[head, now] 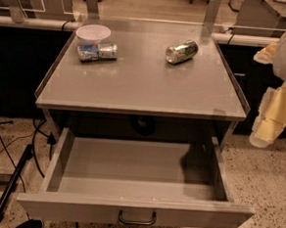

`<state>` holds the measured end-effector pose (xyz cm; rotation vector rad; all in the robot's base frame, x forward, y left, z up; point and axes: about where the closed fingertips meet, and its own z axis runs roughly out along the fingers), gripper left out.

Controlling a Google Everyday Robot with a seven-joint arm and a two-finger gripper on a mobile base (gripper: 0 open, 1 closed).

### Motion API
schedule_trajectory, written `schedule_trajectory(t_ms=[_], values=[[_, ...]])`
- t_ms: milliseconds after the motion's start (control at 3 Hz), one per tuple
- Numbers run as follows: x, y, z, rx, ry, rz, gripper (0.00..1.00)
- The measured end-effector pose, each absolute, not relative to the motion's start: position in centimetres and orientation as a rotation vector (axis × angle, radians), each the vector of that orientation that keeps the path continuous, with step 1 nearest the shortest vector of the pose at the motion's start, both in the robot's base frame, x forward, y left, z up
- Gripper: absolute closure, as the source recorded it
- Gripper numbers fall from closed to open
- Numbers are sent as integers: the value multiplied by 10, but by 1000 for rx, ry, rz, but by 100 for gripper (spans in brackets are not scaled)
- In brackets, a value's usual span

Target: Place green can into top drawer

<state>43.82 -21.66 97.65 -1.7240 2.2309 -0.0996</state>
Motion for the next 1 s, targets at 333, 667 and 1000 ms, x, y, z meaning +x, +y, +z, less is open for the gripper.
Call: schedule_trajectory(t_ms=[333, 667, 1000], values=[[438, -217, 977, -1724, 2231, -101, 0], [440, -215, 979, -1733, 2211, -153, 0], [437, -214, 985, -1762, 2124, -240, 0]])
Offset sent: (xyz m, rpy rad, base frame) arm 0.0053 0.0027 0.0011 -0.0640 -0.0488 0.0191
